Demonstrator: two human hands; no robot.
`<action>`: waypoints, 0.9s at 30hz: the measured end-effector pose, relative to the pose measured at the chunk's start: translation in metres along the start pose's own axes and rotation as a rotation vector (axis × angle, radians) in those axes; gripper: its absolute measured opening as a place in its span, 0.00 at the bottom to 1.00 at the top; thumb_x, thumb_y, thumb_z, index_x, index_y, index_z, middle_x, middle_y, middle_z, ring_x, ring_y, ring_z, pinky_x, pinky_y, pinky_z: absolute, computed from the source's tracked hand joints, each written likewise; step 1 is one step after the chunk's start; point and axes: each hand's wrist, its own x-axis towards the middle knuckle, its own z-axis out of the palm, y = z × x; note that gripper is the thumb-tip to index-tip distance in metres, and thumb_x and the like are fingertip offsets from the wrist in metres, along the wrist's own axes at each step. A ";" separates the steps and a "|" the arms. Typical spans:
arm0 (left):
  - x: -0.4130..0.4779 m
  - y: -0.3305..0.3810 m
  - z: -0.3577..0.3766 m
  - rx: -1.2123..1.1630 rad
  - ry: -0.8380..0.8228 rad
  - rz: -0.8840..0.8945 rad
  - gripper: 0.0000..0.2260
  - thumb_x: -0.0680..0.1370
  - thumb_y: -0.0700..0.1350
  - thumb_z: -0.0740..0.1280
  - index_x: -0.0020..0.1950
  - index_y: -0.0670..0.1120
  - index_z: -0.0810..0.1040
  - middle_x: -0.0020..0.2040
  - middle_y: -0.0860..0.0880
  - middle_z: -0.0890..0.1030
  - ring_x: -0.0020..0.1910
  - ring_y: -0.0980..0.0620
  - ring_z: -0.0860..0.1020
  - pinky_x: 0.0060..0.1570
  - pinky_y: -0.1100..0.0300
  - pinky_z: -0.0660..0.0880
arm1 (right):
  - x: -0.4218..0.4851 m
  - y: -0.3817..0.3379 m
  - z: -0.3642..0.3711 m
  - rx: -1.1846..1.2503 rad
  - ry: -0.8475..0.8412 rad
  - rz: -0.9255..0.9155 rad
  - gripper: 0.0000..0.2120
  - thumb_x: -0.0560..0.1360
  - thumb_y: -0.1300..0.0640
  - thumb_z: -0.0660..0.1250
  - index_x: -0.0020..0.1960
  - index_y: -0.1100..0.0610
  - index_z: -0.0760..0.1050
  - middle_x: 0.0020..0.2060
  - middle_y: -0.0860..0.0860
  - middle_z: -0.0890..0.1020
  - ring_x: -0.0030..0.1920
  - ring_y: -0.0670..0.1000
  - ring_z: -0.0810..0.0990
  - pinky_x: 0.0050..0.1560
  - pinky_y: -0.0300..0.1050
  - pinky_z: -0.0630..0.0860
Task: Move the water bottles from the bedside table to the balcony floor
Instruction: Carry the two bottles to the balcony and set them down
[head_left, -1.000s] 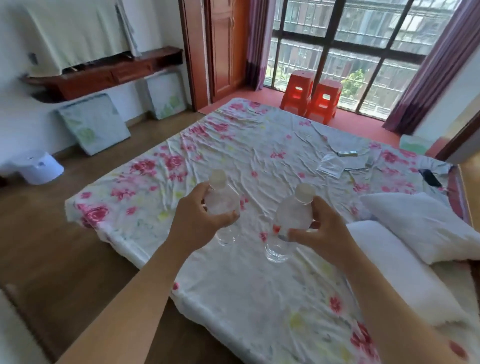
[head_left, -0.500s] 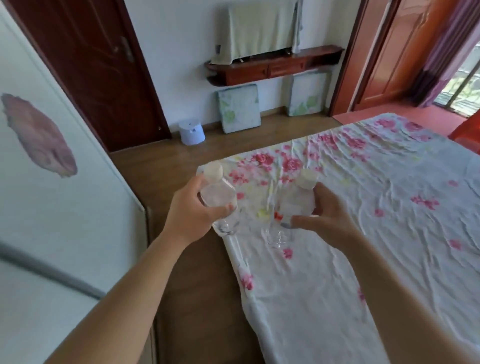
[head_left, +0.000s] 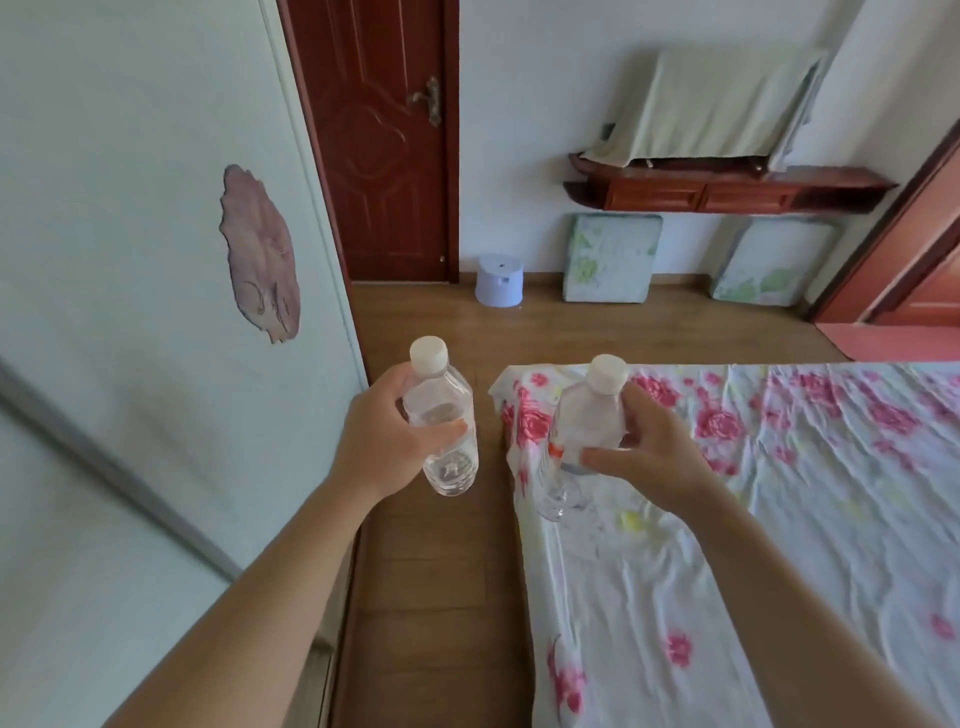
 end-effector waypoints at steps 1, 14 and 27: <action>0.014 -0.005 -0.004 -0.001 0.004 0.002 0.24 0.68 0.51 0.79 0.62 0.54 0.76 0.50 0.59 0.80 0.50 0.55 0.79 0.44 0.67 0.72 | 0.014 -0.004 0.005 -0.017 0.001 -0.010 0.27 0.63 0.59 0.82 0.53 0.40 0.73 0.45 0.40 0.81 0.46 0.40 0.82 0.41 0.37 0.78; 0.166 -0.064 0.004 -0.013 -0.030 -0.062 0.26 0.67 0.51 0.80 0.62 0.56 0.76 0.52 0.59 0.80 0.52 0.54 0.79 0.51 0.59 0.78 | 0.190 0.012 0.032 -0.036 -0.014 -0.011 0.31 0.63 0.50 0.81 0.63 0.43 0.73 0.52 0.42 0.81 0.51 0.46 0.83 0.48 0.46 0.83; 0.375 -0.090 -0.022 -0.019 0.169 -0.119 0.24 0.66 0.53 0.80 0.59 0.60 0.77 0.50 0.61 0.81 0.52 0.57 0.79 0.47 0.64 0.74 | 0.447 0.014 0.048 0.001 -0.130 -0.032 0.30 0.64 0.55 0.82 0.61 0.44 0.73 0.50 0.42 0.82 0.50 0.44 0.83 0.49 0.41 0.80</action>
